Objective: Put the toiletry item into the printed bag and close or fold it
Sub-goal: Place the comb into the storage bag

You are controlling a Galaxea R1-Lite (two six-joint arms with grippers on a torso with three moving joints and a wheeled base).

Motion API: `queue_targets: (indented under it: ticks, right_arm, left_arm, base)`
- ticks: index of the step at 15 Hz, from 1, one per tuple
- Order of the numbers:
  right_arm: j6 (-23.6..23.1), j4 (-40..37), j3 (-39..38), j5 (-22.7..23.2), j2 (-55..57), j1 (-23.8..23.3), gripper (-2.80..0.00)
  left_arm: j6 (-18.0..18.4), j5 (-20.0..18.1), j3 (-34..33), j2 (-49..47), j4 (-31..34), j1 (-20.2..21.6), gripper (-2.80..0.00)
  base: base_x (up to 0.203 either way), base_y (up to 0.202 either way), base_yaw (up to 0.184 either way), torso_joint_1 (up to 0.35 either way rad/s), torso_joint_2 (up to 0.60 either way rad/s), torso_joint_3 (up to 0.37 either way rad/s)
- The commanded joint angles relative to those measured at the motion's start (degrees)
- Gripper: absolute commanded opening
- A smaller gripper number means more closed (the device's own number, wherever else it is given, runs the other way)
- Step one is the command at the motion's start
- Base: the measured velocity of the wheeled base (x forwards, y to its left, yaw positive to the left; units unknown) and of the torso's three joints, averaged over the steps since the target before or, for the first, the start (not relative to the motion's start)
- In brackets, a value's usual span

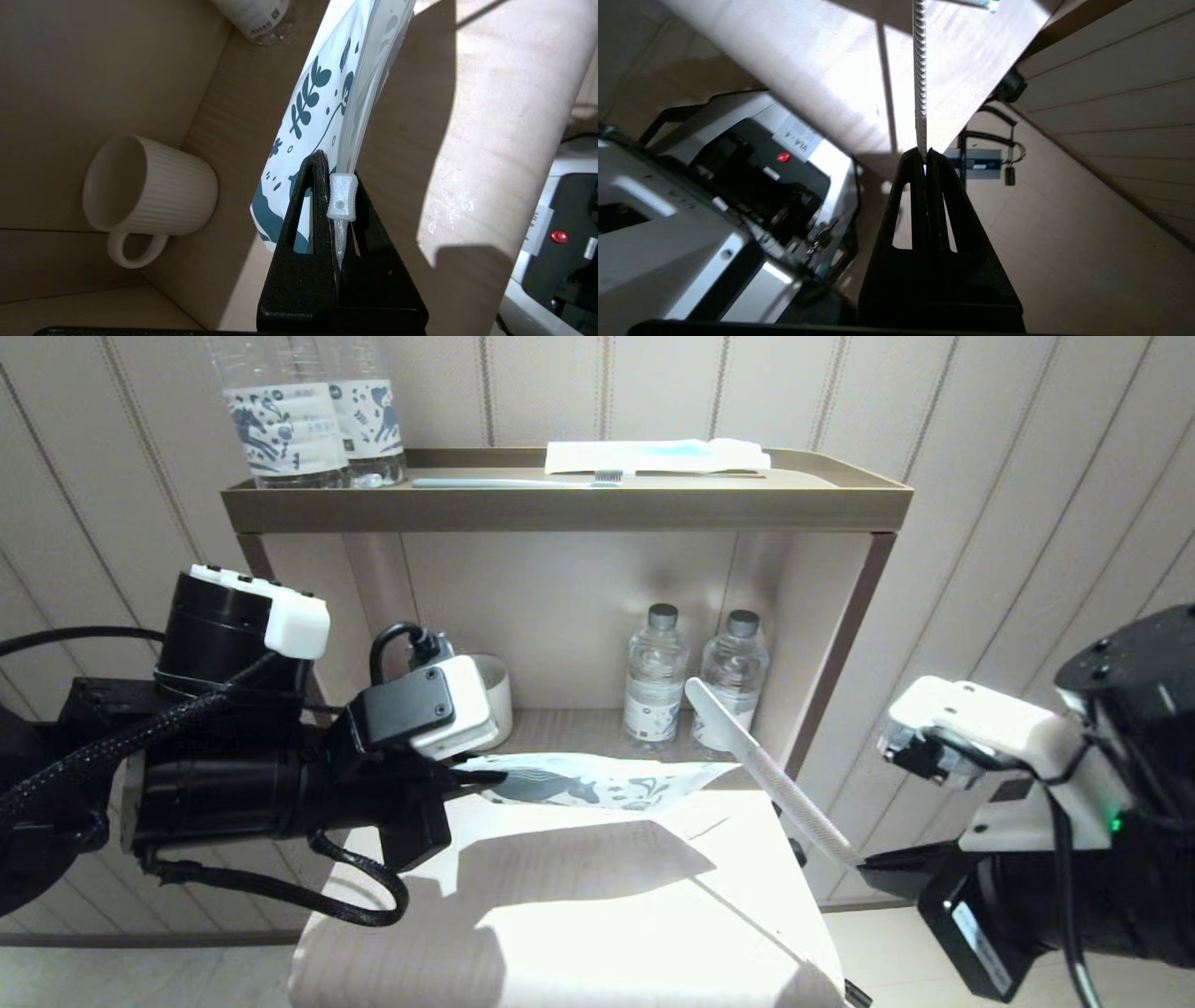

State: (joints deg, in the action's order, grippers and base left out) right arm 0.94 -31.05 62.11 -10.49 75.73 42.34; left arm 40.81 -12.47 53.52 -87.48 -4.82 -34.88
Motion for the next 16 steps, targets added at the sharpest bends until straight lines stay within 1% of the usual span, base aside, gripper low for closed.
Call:
queue_targets:
  ticks: [1,4,6,7,8,10,11,14,16]
  right_arm:
    - [2.9,-10.2,7.3,2.5,1.9,0.3,-2.80]
    - [3.7,-23.0,15.6,6.3,4.5,0.4,-2.80]
    - [2.0,-29.5,20.8,7.9,7.2,0.4,-2.80]
    - [0.8,-31.4,22.7,8.3,8.5,0.4,-2.80]
    - [0.2,-32.1,23.4,8.4,9.1,0.6,-2.80]
    - [0.1,-32.0,23.5,8.3,9.1,2.6,-2.80]
    - [0.1,-31.8,23.8,8.2,9.0,2.8,-2.80]
    - [-0.6,-32.1,26.4,8.1,9.1,2.7,-2.80]
    - [-2.6,-32.1,28.4,7.8,8.6,2.5,-2.80]
  left_arm:
    - [0.3,0.1,1.1,-0.2,-0.1,-1.4,-2.80]
    - [2.4,0.2,1.3,-1.0,-0.1,-2.7,-2.80]
    - [3.0,0.2,1.3,-2.3,-0.3,-3.0,-2.80]
    - [3.0,0.2,0.7,-3.0,-0.7,-3.0,-2.80]
    - [3.1,0.1,-0.2,-4.1,-1.6,-2.9,-2.80]
    - [3.2,0.0,-2.7,-6.3,-7.4,-2.9,-2.80]
    - [3.5,0.0,-3.9,-6.9,-9.8,-2.9,-2.80]
    - [3.8,-0.1,-4.5,-7.9,-10.6,-2.7,-2.80]
    - [3.7,-0.3,-4.4,-8.3,-10.8,-2.7,-2.80]
  base:
    - [0.000,0.000,0.000,0.000,0.00,0.000]
    - [0.000,0.000,0.000,0.000,0.00,0.000]
    - [0.000,0.000,0.000,0.000,0.00,0.000]
    - [0.000,0.000,0.000,0.000,0.00,0.000]
    - [0.000,0.000,0.000,0.000,0.00,0.000]
    - [0.000,0.000,0.000,0.000,0.00,0.000]
    - [0.000,0.000,0.000,0.000,0.00,0.000]
    - [0.000,0.000,0.000,0.000,0.00,0.000]
    - [0.000,0.000,0.000,0.000,0.00,0.000]
